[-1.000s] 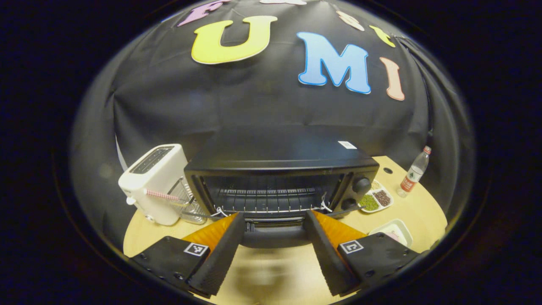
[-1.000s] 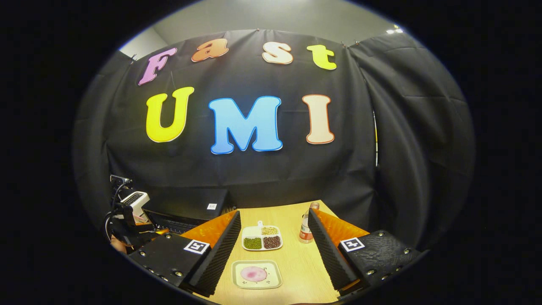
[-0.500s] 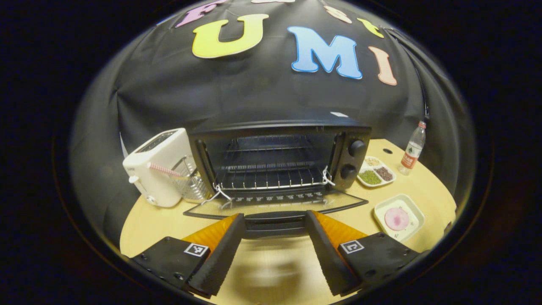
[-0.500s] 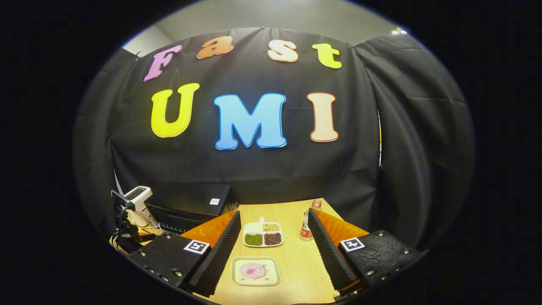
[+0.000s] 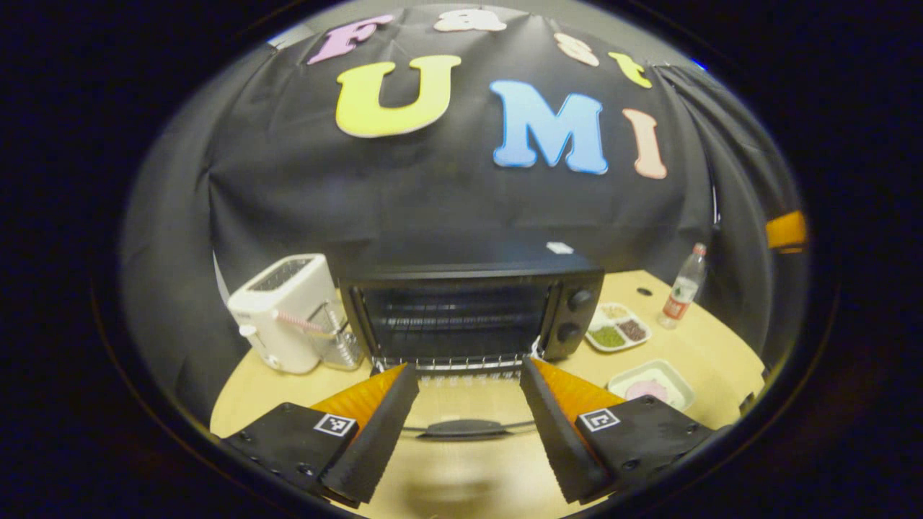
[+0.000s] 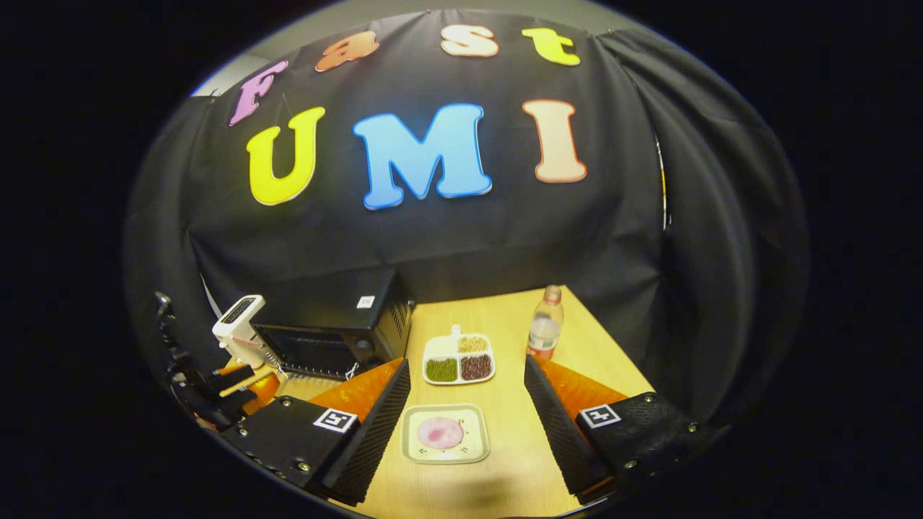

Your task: Open the electric oven with the left hand, put the food in, and close the electric oven.

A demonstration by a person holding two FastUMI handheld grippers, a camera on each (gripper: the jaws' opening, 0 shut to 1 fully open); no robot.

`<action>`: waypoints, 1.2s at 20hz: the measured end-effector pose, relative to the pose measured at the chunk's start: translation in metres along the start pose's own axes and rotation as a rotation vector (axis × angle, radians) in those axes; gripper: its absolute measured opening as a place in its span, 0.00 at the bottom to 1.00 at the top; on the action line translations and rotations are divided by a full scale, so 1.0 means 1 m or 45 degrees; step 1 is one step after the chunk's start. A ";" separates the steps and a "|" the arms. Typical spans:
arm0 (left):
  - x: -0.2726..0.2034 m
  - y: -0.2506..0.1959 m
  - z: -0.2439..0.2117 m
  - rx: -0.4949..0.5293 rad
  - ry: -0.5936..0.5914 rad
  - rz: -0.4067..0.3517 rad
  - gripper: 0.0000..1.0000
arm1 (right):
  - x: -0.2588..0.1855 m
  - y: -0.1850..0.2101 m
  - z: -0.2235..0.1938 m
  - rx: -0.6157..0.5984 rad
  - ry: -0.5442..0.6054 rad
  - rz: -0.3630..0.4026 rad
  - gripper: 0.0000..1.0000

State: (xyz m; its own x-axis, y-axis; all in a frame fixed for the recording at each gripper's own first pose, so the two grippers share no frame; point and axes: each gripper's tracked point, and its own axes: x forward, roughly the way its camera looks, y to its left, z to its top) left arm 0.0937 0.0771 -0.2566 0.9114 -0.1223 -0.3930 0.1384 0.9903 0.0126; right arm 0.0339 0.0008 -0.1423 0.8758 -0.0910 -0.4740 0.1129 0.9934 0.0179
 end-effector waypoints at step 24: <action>-0.130 0.053 0.076 -0.041 -0.241 0.203 0.97 | 0.158 -0.054 -0.202 -0.106 1.064 -0.074 0.94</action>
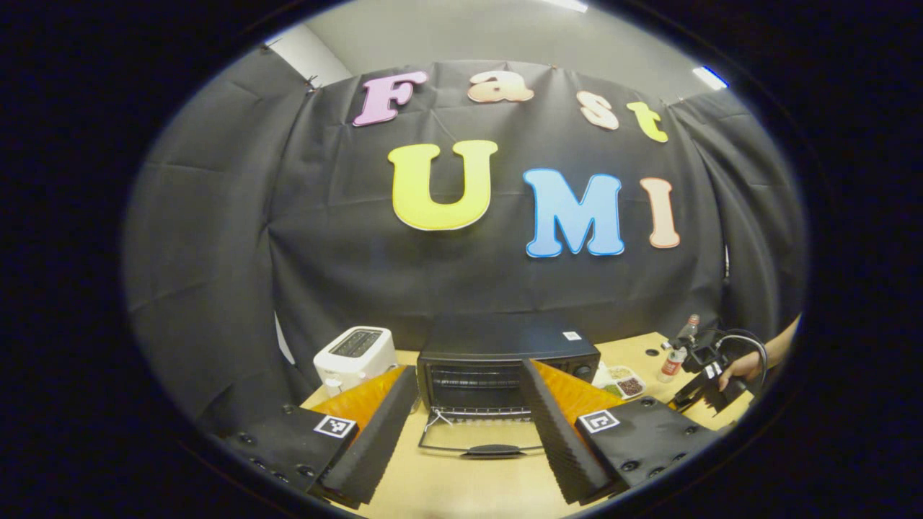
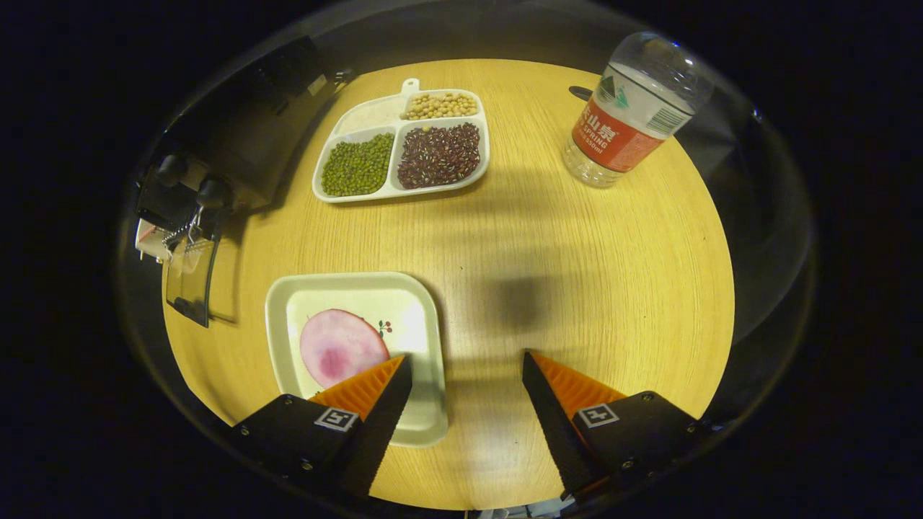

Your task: Open the electric oven with the left hand, put the food in, and close the electric oven.

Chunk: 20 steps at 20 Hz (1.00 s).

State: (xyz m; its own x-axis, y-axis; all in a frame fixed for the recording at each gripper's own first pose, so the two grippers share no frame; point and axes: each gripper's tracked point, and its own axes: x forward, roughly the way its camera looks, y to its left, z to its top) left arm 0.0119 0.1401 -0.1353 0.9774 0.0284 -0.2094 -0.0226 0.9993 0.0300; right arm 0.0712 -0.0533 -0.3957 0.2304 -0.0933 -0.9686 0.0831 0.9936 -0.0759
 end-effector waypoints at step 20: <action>-0.018 0.007 0.001 -0.006 -0.001 0.004 0.96 | -0.004 0.021 -0.017 0.290 0.007 0.461 0.01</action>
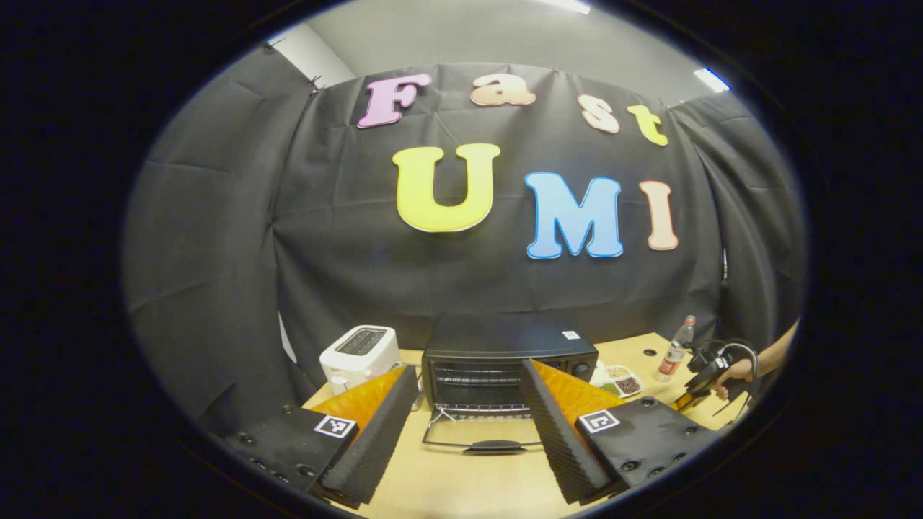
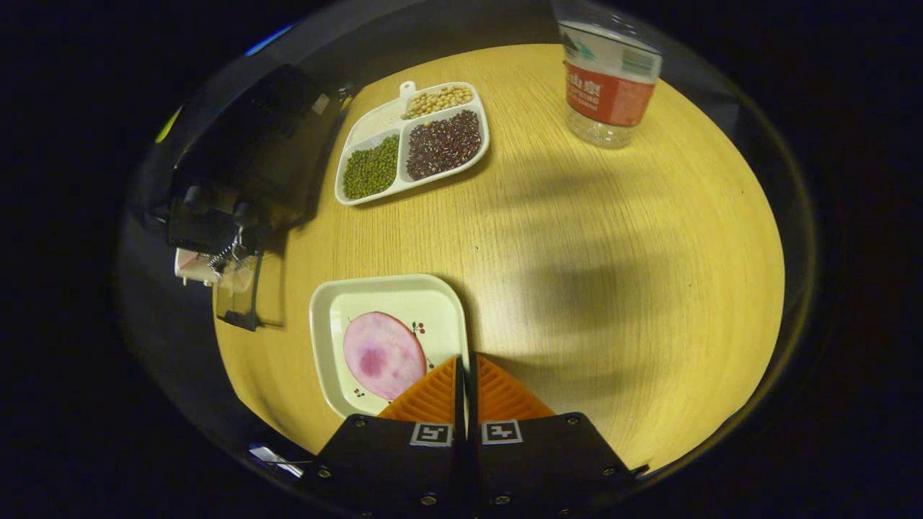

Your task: Open the electric oven with the left hand, put the food in, and close the electric oven.

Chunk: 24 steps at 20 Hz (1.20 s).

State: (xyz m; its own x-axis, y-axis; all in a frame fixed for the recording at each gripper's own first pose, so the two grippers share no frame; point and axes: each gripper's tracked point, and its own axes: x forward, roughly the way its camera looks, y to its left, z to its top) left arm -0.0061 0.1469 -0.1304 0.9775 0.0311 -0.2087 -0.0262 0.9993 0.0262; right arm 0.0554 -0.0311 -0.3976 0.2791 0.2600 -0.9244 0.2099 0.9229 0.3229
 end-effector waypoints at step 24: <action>0.021 0.003 0.020 -0.060 -0.064 -0.163 0.94 | -0.058 0.150 -0.061 0.418 -0.248 0.666 0.01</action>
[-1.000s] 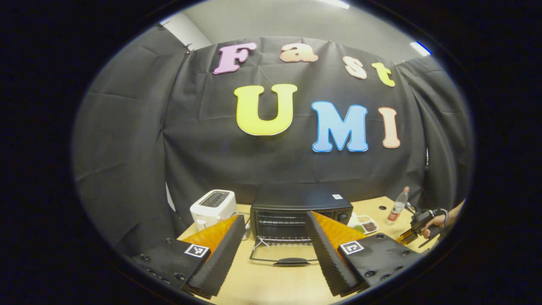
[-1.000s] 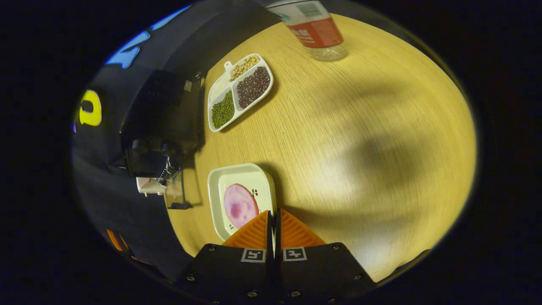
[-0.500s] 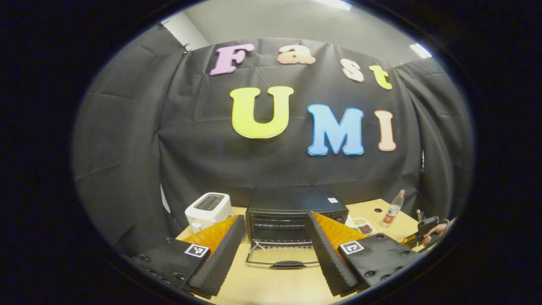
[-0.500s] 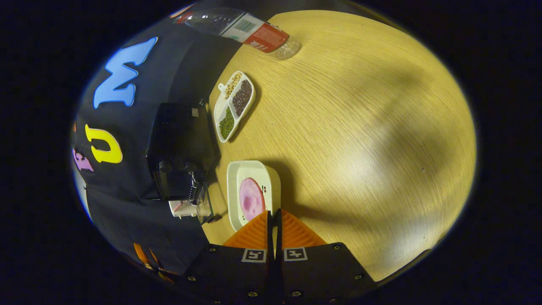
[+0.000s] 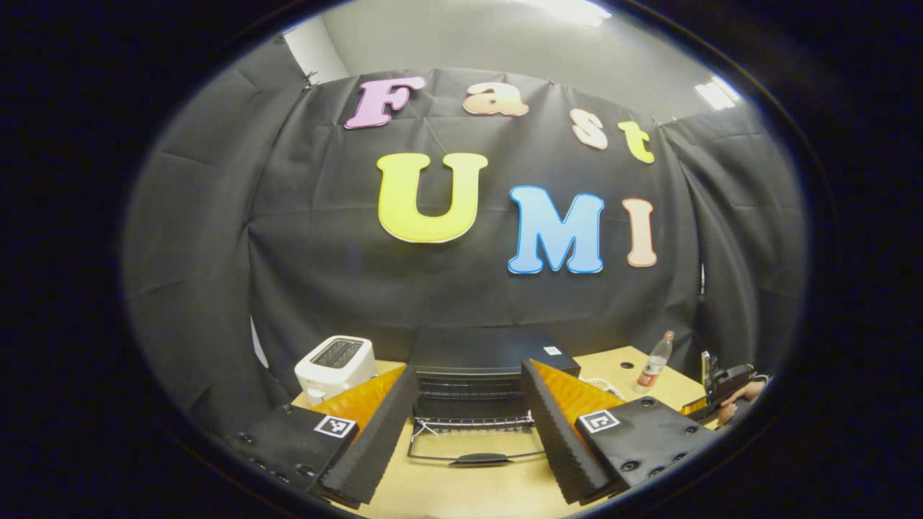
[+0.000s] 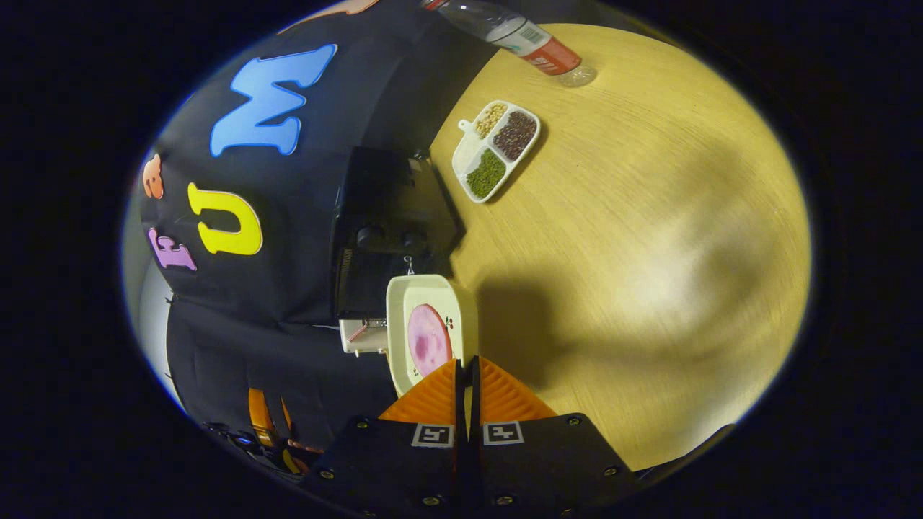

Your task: Open the electric oven with the left hand, put the food in, and close the electric oven.

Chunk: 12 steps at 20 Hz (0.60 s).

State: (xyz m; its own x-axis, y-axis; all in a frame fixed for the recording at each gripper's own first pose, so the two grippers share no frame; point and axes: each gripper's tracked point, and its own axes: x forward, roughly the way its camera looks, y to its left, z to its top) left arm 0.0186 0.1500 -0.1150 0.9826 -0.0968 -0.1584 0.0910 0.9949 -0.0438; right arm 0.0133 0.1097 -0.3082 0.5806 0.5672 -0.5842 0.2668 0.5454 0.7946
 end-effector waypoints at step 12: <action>-0.018 0.076 0.030 -0.004 -0.095 0.122 1.00 | 0.110 0.084 -0.009 0.241 -0.238 -0.031 0.01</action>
State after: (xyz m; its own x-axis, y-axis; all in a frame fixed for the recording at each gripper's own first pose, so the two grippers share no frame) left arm 0.0129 0.2282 -0.0865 0.9961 0.0011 -0.0882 -0.0042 0.9994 -0.0352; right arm 0.0927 0.2236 -0.3074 0.6997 0.4218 -0.5766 0.4110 0.4226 0.8078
